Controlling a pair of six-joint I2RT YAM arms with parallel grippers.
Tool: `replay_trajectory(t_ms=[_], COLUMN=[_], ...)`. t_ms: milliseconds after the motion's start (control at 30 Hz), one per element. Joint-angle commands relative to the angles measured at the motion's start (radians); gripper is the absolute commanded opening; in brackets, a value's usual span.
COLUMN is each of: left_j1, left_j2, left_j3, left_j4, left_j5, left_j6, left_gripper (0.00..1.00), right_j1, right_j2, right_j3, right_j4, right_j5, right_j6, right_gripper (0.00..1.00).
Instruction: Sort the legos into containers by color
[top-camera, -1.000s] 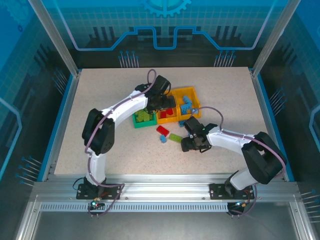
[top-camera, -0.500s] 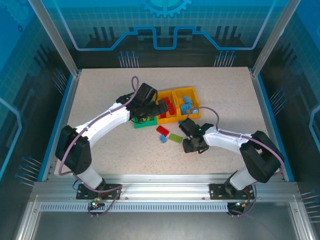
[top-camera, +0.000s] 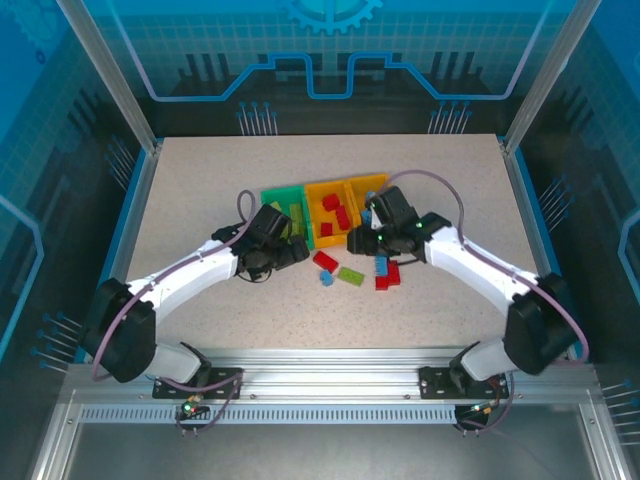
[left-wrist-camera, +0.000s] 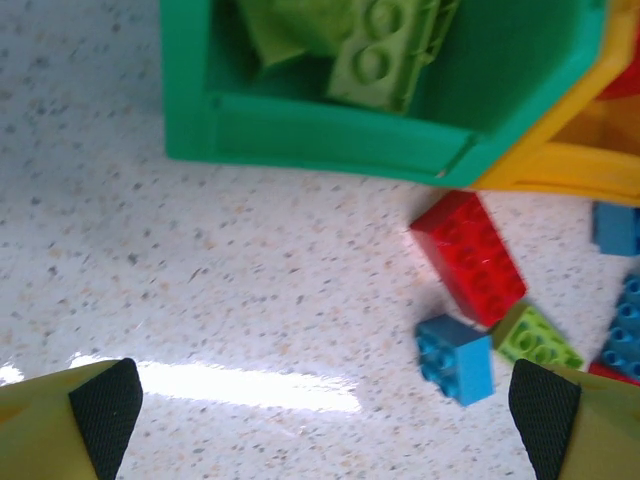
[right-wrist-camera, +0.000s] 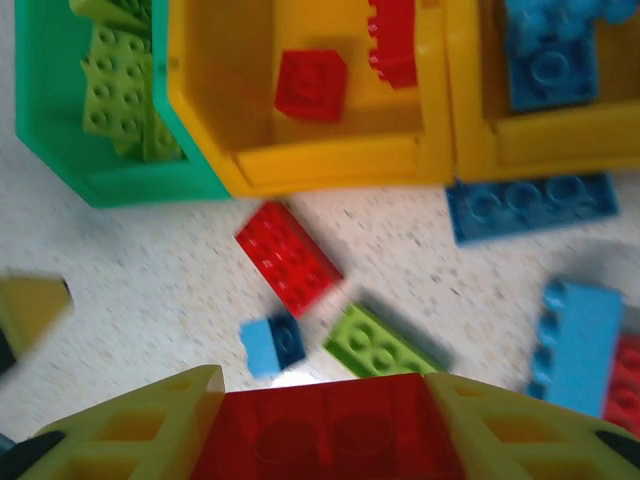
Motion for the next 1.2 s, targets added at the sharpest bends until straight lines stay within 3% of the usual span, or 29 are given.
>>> replay_trajectory(t_ms=[0,267,500,600,667,933,1033,1167], left_j1=[-0.023,-0.079,-0.125,-0.136,-0.143,-0.163,-0.170,-0.171], left_j2=[-0.043,-0.047,-0.032,-0.021,-0.015,0.015,0.031,0.035], left_j3=[-0.038,-0.098,-0.107,-0.097,-0.088,-0.072,-0.064,-0.067], left_j4=[0.004,0.024,0.032,0.034,0.028,0.032,0.035,0.048], left_j5=[-0.013,-0.016,-0.025,-0.025,-0.030,-0.030,-0.030,-0.028], left_j6=[-0.038,-0.097,-0.122,-0.121,-0.119,-0.120,-0.127,-0.141], left_gripper=[0.99,0.99,0.99,0.99,0.99,0.99,0.99,0.99], right_j1=[-0.018,-0.040,-0.052,-0.048,-0.043,-0.016,0.002,0.013], right_j2=[0.130,0.438,0.576,0.619,0.635,0.573,0.494,0.333], right_j3=[0.139,0.489,0.631,0.686,0.714,0.693,0.634,0.448], right_j4=[0.000,-0.182,-0.215,-0.226,-0.239,-0.230,-0.227,-0.204], right_j5=[-0.111,-0.067,-0.064,-0.095,-0.095,-0.076,-0.017,0.106], right_j6=[0.053,0.102,0.135,0.130,0.121,0.045,-0.008,-0.069], right_gripper=[0.40,0.43,0.47,0.52,0.62,0.80,0.79,0.70])
